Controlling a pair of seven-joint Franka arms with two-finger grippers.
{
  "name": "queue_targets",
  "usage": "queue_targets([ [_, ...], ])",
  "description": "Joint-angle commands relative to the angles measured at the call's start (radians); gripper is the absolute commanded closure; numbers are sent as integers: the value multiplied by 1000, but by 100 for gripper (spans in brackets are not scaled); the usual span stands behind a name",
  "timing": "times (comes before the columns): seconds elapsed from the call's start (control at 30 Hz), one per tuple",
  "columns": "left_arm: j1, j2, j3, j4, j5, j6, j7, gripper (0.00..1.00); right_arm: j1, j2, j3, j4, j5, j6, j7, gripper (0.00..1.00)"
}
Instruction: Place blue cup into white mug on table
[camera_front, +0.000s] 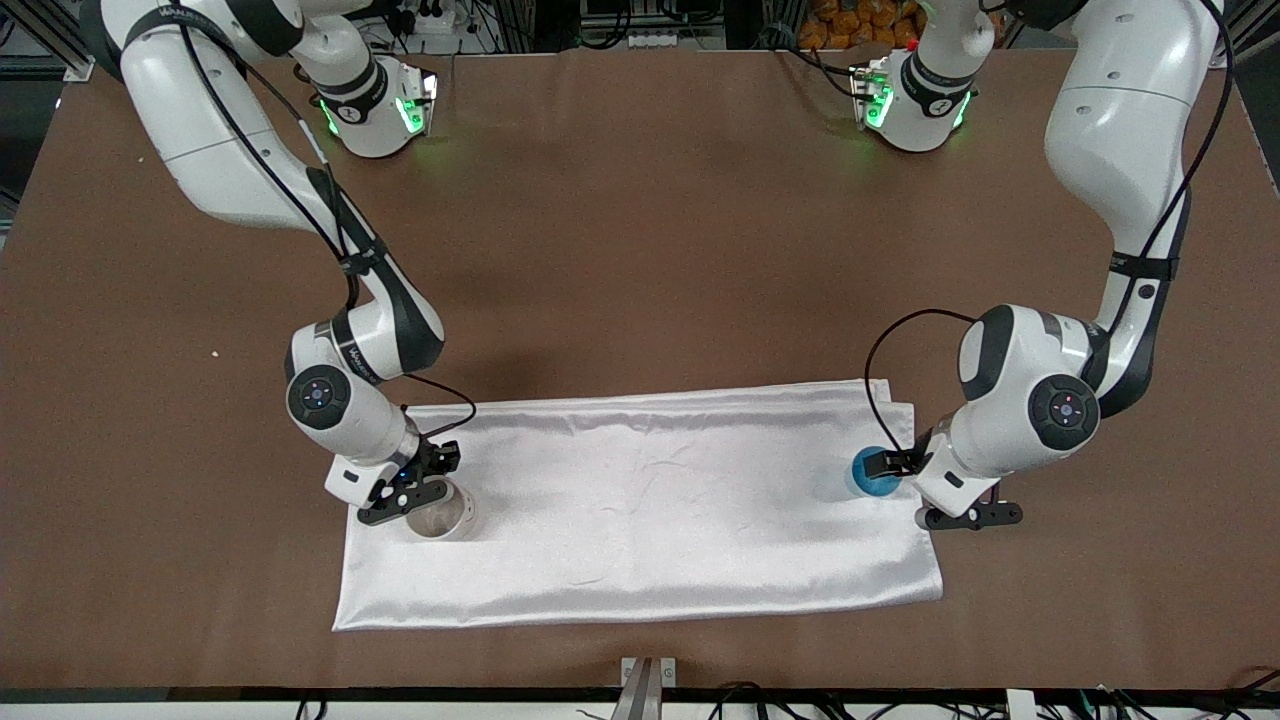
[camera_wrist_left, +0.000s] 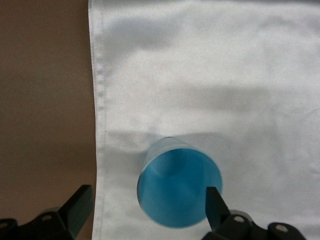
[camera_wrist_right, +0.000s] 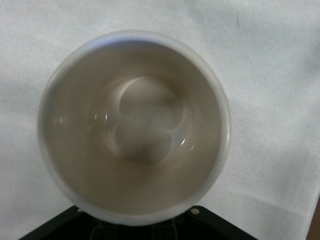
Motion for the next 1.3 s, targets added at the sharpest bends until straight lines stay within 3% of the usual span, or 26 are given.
queue_targets([
  [0.0,-1,10,-1,0,28,17,-21,0,9,8,-4,24,-15,-5,-9,100],
  [0.27,-1,21,-1,0,28,20,-21,0,18,-94,6,7,-6,-177,-8,100],
  [0.67,-1,29,-1,0,28,32,-19,16,36,-247,56,-168,0,-178,63,100],
  [0.87,-1,29,-1,0,28,32,-19,28,35,-367,105,-300,80,-177,106,100],
  [1.07,-1,29,-1,0,28,32,-18,30,33,-477,191,-423,114,-177,185,100],
  [1.27,-1,32,-1,0,30,32,-18,30,35,-500,285,-458,114,-174,351,100],
])
